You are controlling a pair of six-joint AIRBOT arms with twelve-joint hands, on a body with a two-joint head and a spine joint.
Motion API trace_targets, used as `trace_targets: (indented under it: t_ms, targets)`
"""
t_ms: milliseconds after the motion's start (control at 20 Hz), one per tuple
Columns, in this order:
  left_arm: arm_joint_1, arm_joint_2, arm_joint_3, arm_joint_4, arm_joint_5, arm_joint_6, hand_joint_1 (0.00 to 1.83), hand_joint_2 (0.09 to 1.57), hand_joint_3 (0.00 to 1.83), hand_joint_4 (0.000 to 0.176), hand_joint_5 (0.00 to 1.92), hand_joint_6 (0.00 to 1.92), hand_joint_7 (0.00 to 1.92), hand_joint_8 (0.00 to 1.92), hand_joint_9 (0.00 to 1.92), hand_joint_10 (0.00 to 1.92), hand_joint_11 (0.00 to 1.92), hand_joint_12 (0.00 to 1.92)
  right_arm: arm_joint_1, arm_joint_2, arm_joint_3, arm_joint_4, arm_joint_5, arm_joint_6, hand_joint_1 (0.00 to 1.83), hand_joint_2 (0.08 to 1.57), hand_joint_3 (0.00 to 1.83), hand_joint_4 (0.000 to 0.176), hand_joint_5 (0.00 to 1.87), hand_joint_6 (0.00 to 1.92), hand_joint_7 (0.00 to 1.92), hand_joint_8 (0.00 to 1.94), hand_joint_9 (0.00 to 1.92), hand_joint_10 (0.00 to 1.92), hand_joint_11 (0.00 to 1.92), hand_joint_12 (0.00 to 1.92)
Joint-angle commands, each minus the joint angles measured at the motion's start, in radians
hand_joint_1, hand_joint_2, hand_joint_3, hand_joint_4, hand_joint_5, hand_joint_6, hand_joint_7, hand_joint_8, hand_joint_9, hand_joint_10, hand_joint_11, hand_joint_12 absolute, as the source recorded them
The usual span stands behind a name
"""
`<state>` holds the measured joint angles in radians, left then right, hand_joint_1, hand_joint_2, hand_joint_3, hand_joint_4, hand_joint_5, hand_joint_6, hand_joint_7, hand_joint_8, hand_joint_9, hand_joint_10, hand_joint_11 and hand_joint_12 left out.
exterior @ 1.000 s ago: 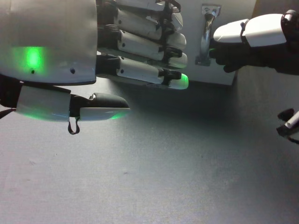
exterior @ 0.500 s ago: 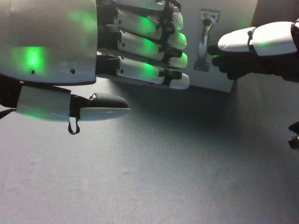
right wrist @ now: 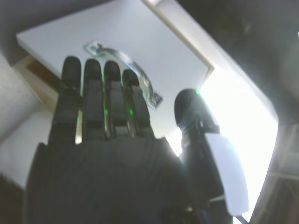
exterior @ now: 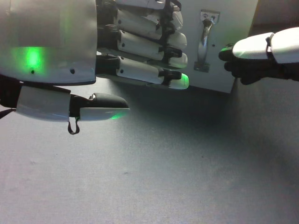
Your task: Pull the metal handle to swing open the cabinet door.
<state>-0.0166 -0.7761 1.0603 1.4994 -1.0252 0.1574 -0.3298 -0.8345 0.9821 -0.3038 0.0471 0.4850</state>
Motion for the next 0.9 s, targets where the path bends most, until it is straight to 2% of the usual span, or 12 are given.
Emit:
trace_targets:
  t_ms: [0, 300, 550, 850]
  targets:
    - [-0.01, 0.008, 0.001, -0.101, -0.026, 0.009, 0.0, 1.57, 0.19, 0.0, 0.52, 0.0, 0.54, 0.0, 0.51, 0.0, 0.14, 0.8, 0.003, 0.017, -0.006, 0.007, 0.101, 0.008, 0.0, 1.57, 0.11, 0.0, 0.24, 0.0, 0.27, 0.0, 0.25, 0.0, 0.0, 0.75]
    - [-0.01, 0.008, 0.001, -0.101, -0.026, 0.009, 0.0, 1.57, 0.17, 0.0, 0.51, 0.0, 0.53, 0.0, 0.5, 0.0, 0.13, 0.79, -0.002, 0.088, -0.02, 0.012, 0.106, 0.008, 0.0, 1.57, 0.11, 0.0, 0.23, 0.0, 0.26, 0.0, 0.24, 0.0, 0.0, 0.74]
    - [-0.01, 0.008, 0.001, -0.101, -0.026, 0.009, 0.0, 1.57, 0.18, 0.0, 0.51, 0.0, 0.54, 0.0, 0.51, 0.0, 0.13, 0.79, -0.002, 0.128, 0.024, 0.02, 0.108, 0.007, 0.0, 1.57, 0.11, 0.0, 0.24, 0.0, 0.26, 0.0, 0.24, 0.0, 0.0, 0.74]
    - [-0.01, 0.008, 0.001, -0.101, -0.026, 0.009, 0.0, 1.57, 0.16, 0.0, 0.51, 0.0, 0.54, 0.0, 0.51, 0.0, 0.13, 0.79, -0.002, 0.105, 0.093, 0.035, 0.135, 0.007, 0.0, 1.57, 0.11, 0.0, 0.24, 0.0, 0.27, 0.0, 0.24, 0.0, 0.0, 0.73]
